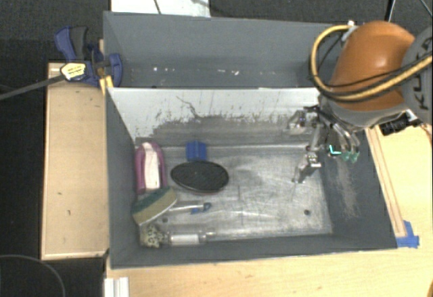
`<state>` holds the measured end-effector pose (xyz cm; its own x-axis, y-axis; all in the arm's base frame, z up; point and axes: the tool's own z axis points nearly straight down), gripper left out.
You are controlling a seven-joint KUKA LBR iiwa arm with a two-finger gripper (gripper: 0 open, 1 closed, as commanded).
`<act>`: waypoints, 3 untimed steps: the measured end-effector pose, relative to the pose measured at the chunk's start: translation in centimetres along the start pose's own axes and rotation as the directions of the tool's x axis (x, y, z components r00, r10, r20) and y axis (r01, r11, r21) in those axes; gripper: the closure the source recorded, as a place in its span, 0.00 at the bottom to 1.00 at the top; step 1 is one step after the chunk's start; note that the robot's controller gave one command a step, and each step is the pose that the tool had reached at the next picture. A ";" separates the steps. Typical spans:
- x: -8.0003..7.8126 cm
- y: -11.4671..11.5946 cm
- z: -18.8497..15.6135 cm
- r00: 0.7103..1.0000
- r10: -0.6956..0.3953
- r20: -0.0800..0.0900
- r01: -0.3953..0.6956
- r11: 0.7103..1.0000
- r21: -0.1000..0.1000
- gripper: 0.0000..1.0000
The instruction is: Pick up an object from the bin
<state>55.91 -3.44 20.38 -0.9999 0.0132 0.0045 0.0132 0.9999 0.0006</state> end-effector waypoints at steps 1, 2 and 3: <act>-0.2 0.0 -0.4 1.000 -0.002 0.008 0.002 1.000 0.001 1.00; -0.2 0.0 -0.4 1.000 -0.003 0.008 0.003 1.000 0.001 0.00; 1.6 2.1 13.2 0.994 0.104 0.014 -0.104 0.995 -0.001 0.00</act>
Offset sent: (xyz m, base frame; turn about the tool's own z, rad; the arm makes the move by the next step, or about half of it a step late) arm 0.0000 0.0000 0.0000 0.0000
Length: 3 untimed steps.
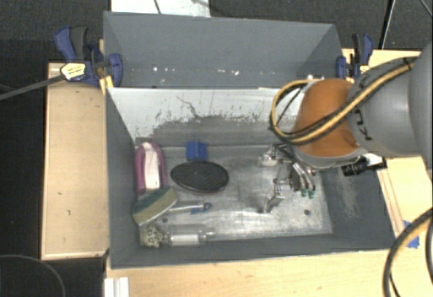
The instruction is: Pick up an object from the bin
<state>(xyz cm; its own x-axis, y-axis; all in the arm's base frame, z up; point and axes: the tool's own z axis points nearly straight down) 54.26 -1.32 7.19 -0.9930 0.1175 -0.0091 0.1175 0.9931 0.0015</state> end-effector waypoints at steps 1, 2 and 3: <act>4.7 6.3 -2.3 0.997 0.074 -0.010 -0.074 0.997 -0.002 0.00; 1.8 13.6 -1.2 0.981 0.195 -0.006 -0.195 0.981 0.001 0.00; 1.8 13.2 -1.2 0.980 0.197 -0.006 -0.197 0.980 0.004 1.00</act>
Offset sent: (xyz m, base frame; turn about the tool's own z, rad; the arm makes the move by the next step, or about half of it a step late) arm -0.0388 0.0636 0.0222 0.0795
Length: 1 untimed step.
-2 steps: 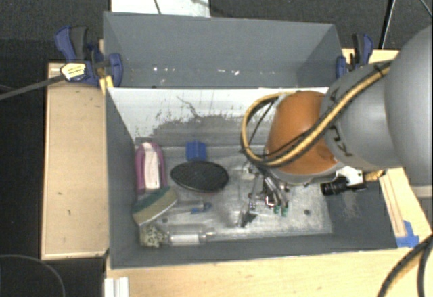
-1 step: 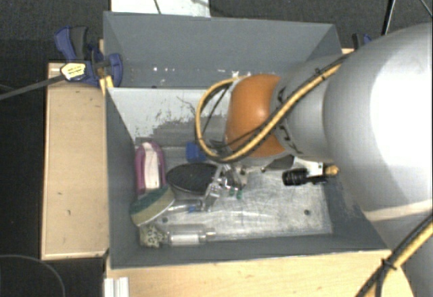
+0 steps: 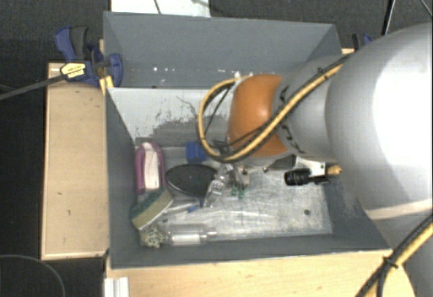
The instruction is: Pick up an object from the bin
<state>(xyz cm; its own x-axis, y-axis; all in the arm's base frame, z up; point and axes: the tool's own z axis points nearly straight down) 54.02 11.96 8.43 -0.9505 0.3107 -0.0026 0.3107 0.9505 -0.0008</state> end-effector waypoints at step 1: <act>-1.3 -0.1 -11.2 1.000 0.025 0.005 -0.025 1.000 -0.005 1.00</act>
Offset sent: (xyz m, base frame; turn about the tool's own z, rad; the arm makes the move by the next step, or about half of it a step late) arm 0.0096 -0.0041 0.1072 0.0305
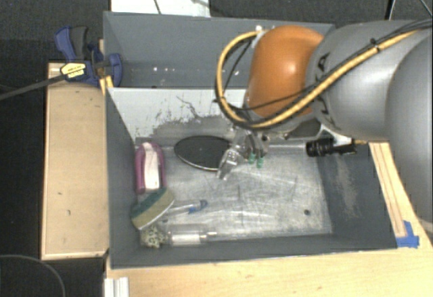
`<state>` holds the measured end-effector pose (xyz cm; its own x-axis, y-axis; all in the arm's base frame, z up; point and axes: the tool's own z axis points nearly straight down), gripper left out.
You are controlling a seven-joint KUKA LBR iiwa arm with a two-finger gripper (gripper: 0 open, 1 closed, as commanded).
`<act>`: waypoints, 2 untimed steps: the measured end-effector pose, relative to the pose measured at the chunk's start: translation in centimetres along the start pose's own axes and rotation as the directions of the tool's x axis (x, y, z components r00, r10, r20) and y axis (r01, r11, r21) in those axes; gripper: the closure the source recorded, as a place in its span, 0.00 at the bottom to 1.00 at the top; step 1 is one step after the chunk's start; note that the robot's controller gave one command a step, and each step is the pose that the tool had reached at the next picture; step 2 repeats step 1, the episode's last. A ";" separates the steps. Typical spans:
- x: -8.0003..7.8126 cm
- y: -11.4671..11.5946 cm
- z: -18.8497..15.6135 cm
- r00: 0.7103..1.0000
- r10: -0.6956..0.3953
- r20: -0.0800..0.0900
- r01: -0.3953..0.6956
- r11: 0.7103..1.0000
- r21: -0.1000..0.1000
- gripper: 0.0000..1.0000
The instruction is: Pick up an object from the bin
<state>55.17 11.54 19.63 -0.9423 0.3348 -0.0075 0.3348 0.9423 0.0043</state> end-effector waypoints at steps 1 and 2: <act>-0.2 -3.3 -2.5 1.000 0.013 -0.003 -0.013 1.000 0.003 1.00; -0.2 -3.3 -2.5 1.000 0.013 -0.003 -0.013 1.000 0.003 1.00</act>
Offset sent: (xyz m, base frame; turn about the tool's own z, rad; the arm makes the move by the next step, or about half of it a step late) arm -0.0097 -0.0292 0.0235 0.0096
